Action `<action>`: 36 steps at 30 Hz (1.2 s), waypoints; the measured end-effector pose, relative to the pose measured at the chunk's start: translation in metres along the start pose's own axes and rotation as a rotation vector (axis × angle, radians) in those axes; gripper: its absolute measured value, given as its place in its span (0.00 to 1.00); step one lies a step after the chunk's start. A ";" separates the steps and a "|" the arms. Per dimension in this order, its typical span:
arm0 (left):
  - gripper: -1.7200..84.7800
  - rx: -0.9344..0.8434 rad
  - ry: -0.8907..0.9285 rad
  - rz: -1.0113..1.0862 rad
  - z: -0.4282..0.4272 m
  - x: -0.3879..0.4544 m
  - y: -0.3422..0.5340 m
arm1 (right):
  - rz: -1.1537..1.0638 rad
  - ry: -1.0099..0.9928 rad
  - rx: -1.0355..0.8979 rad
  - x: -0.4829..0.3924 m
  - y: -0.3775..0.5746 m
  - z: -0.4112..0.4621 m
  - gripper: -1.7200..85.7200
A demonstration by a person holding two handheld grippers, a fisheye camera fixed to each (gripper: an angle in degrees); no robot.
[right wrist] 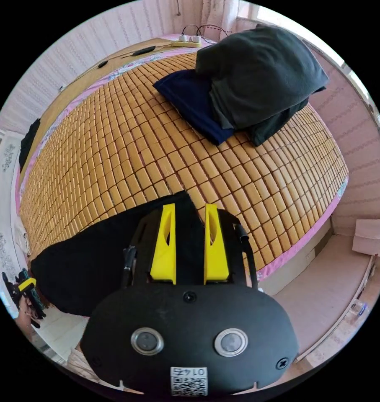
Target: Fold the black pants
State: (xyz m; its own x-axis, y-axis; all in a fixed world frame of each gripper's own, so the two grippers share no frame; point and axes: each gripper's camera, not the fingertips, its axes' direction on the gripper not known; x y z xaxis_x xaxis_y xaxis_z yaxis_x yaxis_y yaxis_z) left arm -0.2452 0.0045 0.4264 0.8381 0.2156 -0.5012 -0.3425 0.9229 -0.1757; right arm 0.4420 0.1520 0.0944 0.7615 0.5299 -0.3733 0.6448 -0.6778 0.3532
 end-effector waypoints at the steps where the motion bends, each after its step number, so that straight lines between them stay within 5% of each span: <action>1: 0.01 0.021 0.018 0.022 0.011 0.007 -0.011 | 0.010 -0.005 -0.018 0.001 -0.002 0.007 0.10; 5: 0.01 0.066 0.069 0.012 0.052 0.018 -0.034 | 0.007 -0.043 0.037 0.000 -0.007 0.024 0.02; 16: 0.01 -0.023 -0.002 -0.125 0.158 -0.006 -0.013 | -0.023 0.127 0.058 -0.028 -0.007 0.073 0.01; 20: 0.01 0.056 0.010 -0.042 0.142 0.024 0.011 | -0.331 0.179 0.077 -0.109 0.033 0.073 0.01; 27: 0.01 -0.076 0.135 0.088 0.206 0.095 0.049 | -0.905 -0.114 -0.184 -0.316 0.154 0.156 0.01; 36: 0.01 -0.097 0.057 0.073 0.266 0.110 0.085 | -0.955 -0.056 -0.343 -0.417 0.205 0.266 0.01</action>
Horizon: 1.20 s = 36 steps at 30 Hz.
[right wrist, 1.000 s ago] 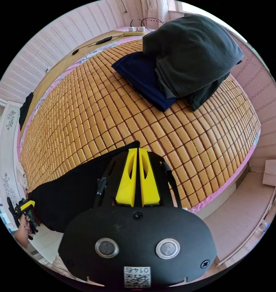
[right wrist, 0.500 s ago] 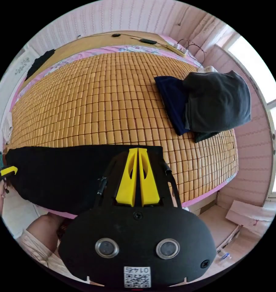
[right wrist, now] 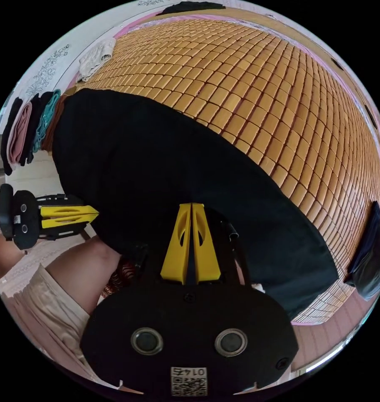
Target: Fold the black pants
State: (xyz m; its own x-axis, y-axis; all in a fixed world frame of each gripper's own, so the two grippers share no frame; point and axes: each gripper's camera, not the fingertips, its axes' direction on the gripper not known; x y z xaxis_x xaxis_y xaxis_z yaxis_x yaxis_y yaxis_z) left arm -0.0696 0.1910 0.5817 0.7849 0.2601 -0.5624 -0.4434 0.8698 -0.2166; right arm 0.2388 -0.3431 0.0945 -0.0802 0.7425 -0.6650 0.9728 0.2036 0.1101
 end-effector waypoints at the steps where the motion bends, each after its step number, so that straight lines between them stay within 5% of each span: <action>1: 0.01 0.016 0.005 -0.005 -0.003 0.001 0.003 | 0.004 -0.012 -0.018 -0.001 -0.003 0.005 0.01; 6: 0.01 0.166 0.112 0.060 -0.029 0.013 -0.003 | -0.087 0.058 0.079 -0.029 -0.049 0.007 0.02; 18: 0.01 -0.002 0.174 0.178 0.092 0.038 -0.054 | -0.418 0.364 -0.160 -0.110 -0.131 0.104 0.01; 36: 0.01 -0.020 0.118 0.356 0.177 0.059 -0.049 | -0.581 0.425 -0.448 -0.149 -0.168 0.137 0.01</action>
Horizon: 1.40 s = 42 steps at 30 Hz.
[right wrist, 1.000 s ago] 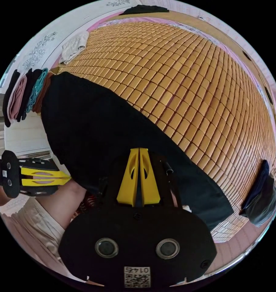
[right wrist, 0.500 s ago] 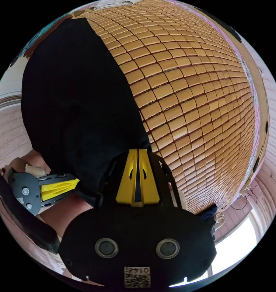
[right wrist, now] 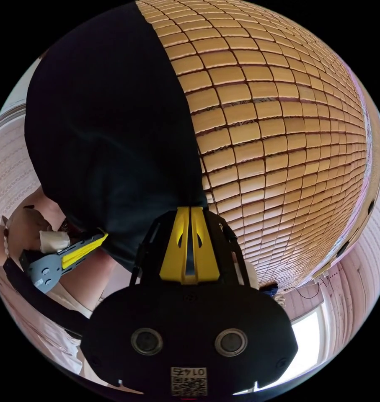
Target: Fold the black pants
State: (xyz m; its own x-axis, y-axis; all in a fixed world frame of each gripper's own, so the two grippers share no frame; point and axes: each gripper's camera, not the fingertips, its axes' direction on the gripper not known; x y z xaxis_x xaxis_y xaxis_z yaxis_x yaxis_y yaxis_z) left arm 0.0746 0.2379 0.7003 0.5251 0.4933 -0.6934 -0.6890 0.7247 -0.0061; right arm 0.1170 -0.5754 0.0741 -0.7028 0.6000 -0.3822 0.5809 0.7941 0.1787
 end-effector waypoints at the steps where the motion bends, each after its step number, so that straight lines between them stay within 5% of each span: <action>1: 0.01 -0.008 0.003 0.008 0.006 0.000 -0.002 | -0.001 -0.003 -0.003 0.001 0.001 -0.001 0.01; 16: 0.01 -0.055 -0.024 0.067 0.083 0.011 -0.019 | -0.008 -0.062 -0.001 0.034 0.094 -0.040 0.01; 23: 0.01 -0.088 -0.042 0.078 0.109 0.017 -0.033 | 0.107 -0.343 0.263 0.100 0.222 -0.061 0.01; 32: 0.02 -0.006 -0.045 0.136 0.089 0.015 -0.075 | 0.839 -0.719 1.101 0.170 0.563 -0.048 0.03; 37: 0.04 0.046 -0.017 0.232 0.083 0.015 -0.118 | 1.335 -0.728 1.010 0.133 0.742 0.024 0.13; 42: 0.06 0.023 -0.023 0.354 0.095 0.025 -0.189 | 1.789 -0.508 0.742 0.085 0.892 0.067 0.18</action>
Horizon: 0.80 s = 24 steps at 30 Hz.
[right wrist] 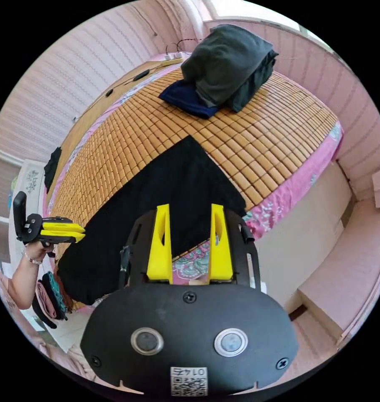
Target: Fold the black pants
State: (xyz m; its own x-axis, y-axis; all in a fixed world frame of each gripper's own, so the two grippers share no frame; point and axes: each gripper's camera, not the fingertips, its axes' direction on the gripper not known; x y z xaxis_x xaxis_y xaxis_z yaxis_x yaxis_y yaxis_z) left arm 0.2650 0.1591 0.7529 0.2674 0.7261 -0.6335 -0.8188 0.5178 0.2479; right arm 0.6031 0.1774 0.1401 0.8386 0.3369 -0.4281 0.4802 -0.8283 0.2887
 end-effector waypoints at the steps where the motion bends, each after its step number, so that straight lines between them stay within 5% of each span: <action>1: 0.07 -0.007 -0.006 0.027 0.005 -0.003 -0.021 | 0.019 0.027 0.005 0.010 -0.002 -0.005 0.18; 14: 0.10 -0.059 -0.063 0.123 0.072 -0.009 -0.219 | 0.093 -0.059 -0.061 0.130 -0.058 -0.085 0.16; 24: 0.11 -0.233 -0.090 0.132 0.127 0.002 -0.259 | 0.228 -0.104 -0.072 0.197 -0.075 -0.148 0.08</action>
State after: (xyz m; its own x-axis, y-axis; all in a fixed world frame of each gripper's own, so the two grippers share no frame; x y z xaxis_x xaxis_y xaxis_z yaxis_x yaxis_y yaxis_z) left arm 0.5415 0.0837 0.7805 0.1857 0.8229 -0.5370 -0.9415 0.3054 0.1424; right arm 0.7706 0.3726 0.1608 0.8982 0.0940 -0.4294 0.3015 -0.8426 0.4462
